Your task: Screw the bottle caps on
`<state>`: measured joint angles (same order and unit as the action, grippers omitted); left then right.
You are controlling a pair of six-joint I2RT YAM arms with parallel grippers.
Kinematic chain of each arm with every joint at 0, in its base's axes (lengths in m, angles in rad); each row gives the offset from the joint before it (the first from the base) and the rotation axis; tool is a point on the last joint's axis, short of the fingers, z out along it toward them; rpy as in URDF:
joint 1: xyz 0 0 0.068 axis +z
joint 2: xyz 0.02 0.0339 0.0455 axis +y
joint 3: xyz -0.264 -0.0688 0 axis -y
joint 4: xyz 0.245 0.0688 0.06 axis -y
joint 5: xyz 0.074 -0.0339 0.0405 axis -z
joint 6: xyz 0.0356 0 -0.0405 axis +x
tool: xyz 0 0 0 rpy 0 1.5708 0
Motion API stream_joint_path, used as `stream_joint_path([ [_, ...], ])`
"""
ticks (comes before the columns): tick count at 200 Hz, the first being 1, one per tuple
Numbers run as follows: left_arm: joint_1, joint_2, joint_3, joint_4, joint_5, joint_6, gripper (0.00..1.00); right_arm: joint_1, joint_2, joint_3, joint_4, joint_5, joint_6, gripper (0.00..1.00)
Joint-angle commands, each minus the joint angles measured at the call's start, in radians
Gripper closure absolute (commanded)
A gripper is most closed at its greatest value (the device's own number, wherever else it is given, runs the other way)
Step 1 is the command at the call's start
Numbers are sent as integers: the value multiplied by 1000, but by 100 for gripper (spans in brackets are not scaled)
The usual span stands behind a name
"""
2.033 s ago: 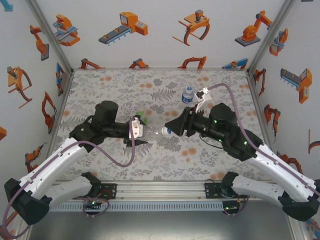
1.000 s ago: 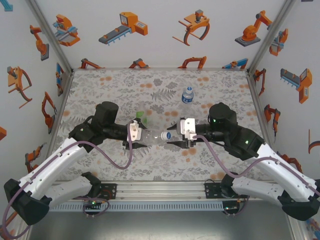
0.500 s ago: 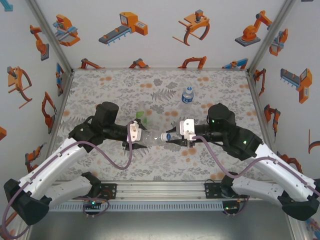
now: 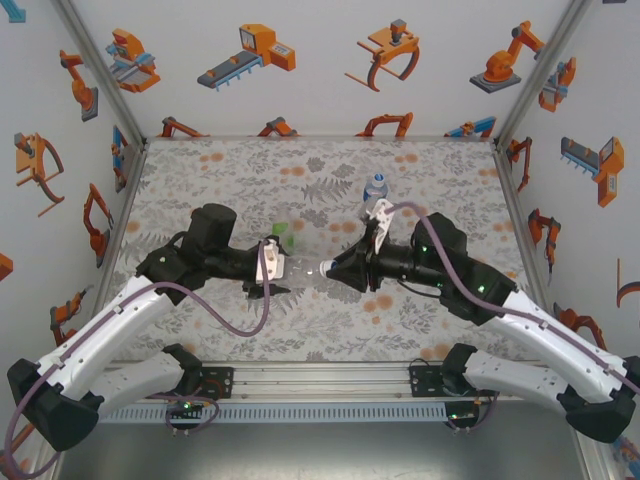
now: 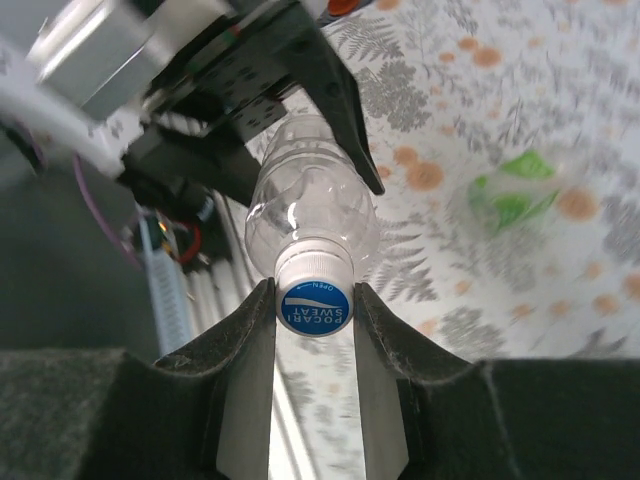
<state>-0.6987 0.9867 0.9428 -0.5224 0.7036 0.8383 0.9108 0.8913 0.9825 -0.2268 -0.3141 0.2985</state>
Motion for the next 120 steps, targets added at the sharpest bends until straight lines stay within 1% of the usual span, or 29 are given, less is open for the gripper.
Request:
stream_joint_path([
  [1,-10,-9,2,103,29,-18,100,-3,23,-29,25,231,489,100],
  [13,-10,-11,-11,139,12,-33,100,-3,35,-36,14,248,643,100],
  [27,-9,-14,-22,167,-2,-45,100,-9,65,-29,-40,255,833,100],
  [45,-9,-12,-27,180,-18,-50,100,-10,93,-37,-21,241,933,100],
  [64,-9,-10,-30,181,-19,-47,100,-9,118,-5,-91,259,937,100],
  [82,-9,-10,-30,182,-18,-48,100,-9,114,-4,-84,274,926,100],
  [107,-8,-18,-32,170,-17,-42,100,-9,101,20,-87,297,827,100],
  [109,-9,-19,-33,168,-17,-41,100,-9,98,22,-85,299,815,98],
  [110,-9,-19,-33,167,-17,-42,100,-9,96,23,-85,300,810,95],
  [111,-10,-19,-33,167,-18,-41,100,-9,95,23,-82,301,801,95],
  [114,-9,-20,-33,165,-18,-41,100,-9,89,23,-71,302,770,88],
  [116,-10,-21,-33,164,-17,-40,100,-9,87,23,-68,303,762,87],
  [120,-10,-22,-35,160,-16,-38,100,-9,79,22,-53,303,729,82],
])
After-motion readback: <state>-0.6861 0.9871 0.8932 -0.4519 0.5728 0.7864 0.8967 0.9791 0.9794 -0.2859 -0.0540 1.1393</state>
